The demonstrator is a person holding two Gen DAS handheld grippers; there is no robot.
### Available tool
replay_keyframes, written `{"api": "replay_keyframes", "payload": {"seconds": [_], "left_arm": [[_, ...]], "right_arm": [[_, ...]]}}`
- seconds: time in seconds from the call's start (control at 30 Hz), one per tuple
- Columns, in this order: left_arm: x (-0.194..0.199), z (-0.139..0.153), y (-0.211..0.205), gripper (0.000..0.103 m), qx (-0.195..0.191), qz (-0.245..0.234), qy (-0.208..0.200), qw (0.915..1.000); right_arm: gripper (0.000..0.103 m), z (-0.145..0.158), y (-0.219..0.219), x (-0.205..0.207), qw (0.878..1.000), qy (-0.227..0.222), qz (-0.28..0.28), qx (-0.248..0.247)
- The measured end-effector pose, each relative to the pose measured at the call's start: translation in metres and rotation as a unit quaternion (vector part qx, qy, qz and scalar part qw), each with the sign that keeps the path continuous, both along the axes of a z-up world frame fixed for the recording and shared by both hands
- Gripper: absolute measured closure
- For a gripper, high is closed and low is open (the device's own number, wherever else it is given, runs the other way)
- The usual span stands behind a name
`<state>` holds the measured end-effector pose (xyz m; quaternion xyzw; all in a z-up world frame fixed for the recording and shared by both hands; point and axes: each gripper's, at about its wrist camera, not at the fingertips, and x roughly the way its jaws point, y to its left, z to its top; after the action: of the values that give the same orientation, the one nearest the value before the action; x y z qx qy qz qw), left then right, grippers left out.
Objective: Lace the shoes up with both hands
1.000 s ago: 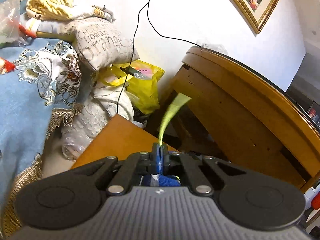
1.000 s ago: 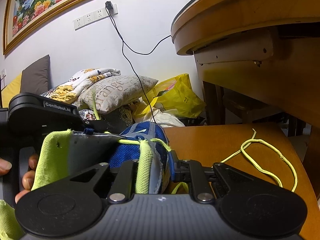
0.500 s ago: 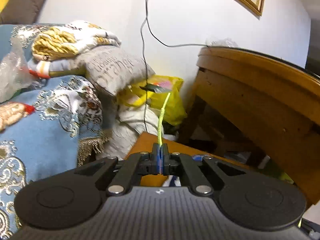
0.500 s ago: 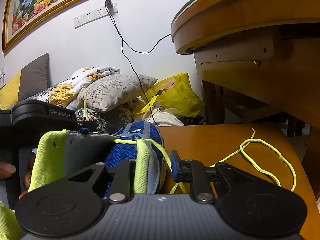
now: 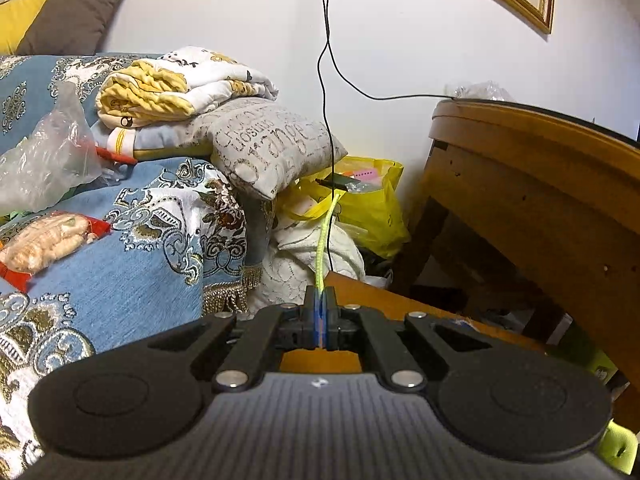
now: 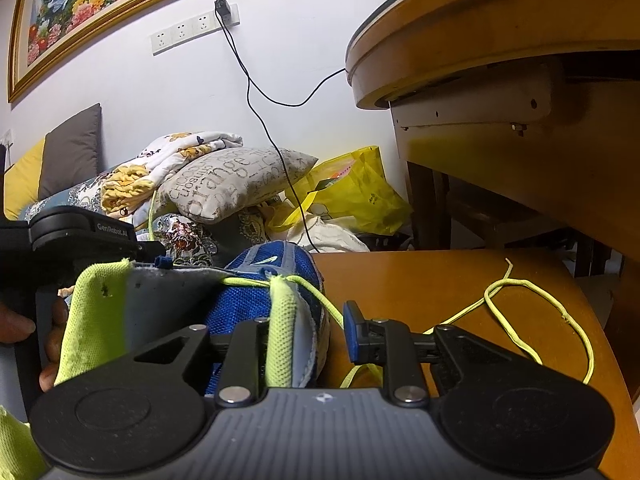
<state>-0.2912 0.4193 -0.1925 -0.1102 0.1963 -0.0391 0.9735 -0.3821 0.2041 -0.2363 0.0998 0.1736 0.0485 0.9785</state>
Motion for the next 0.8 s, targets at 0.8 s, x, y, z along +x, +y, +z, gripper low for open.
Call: {"api": "replay_keyframes", "payload": {"seconds": [0.8], "left_arm": [[0.003,-0.022,0.005,0.068,-0.219,-0.128,0.091,0.9631]], "right_arm": [[0.079,-0.002,-0.006,0.005,1.000,0.006,0.004,0.016]]}}
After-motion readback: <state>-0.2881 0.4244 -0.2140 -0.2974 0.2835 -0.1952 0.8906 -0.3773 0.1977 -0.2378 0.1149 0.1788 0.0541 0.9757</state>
